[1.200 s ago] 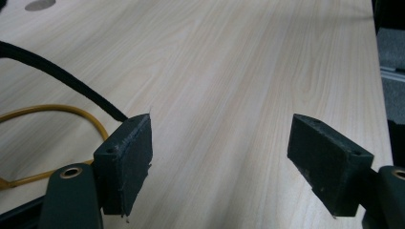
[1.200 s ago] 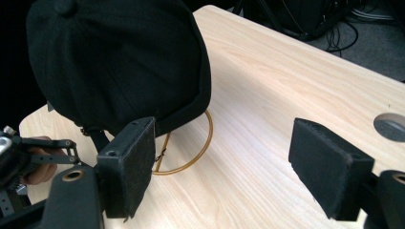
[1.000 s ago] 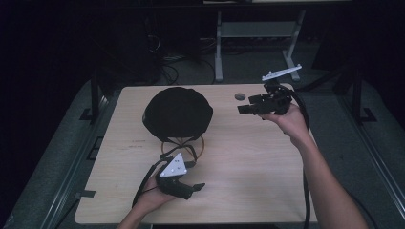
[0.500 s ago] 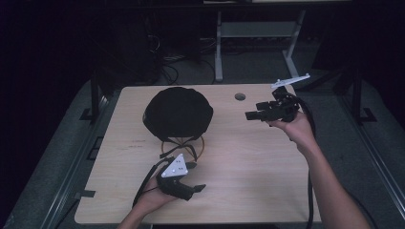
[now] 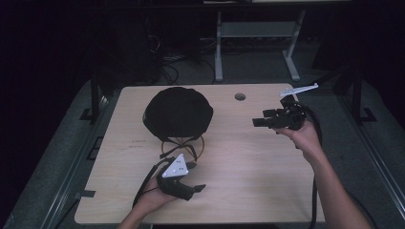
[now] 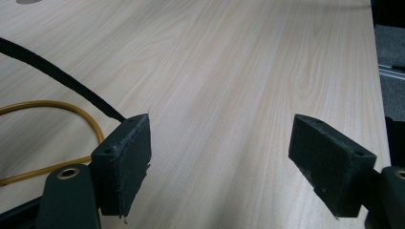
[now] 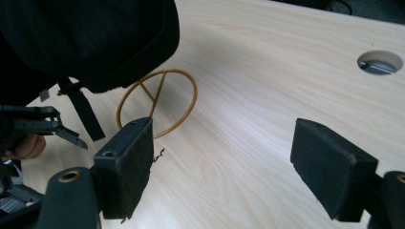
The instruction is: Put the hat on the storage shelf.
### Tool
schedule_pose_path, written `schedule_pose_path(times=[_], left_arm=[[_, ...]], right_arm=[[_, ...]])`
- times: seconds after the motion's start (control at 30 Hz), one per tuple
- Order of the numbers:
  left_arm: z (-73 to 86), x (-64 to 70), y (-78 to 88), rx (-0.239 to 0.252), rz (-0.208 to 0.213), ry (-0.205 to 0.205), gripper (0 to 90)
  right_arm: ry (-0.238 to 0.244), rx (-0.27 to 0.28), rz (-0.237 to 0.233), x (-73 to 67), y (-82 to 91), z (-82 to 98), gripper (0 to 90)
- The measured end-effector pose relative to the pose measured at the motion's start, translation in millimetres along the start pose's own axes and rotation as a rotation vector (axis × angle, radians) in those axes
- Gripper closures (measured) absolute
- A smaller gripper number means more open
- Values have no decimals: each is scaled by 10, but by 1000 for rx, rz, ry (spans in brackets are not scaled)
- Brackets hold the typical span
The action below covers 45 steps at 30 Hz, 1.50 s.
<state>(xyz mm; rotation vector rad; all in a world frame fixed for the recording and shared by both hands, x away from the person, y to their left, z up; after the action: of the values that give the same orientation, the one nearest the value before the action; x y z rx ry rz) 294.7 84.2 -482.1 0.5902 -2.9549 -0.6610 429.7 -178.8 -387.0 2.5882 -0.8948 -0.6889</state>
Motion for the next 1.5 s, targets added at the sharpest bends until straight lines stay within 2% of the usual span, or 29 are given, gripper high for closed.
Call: schedule_pose_path(times=[0.4, 1.07, 1.2, 1.5], left_arm=[[13, 7, -14, -5, 5, 4, 220], [25, 34, -50, -8, 12, 9, 220], [26, 40, -59, -6, 14, 6, 220], [39, 44, -61, -22, 19, -2, 219]], right_arm=[[-27, -9, 10, 107, 71, 248, 211], [-119, -4, 34, 367, 311, 840, 199], [-134, -4, 30, 373, 333, 936, 196], [-128, 4, 29, 329, 413, 1153, 193]])
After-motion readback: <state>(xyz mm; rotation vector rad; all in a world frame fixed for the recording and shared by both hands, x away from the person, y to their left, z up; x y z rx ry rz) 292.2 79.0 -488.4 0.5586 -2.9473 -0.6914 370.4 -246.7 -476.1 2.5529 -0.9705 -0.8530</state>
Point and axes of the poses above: each handheld gripper's, and its own axes: y roughly backward along the jaws, z roughly out of its underside, x roughly to its right, the point moved 8 cm from there along -y, roughly forward along the jaws, and after that the axes turned 10 degrees about x, right-handed, at the moved point
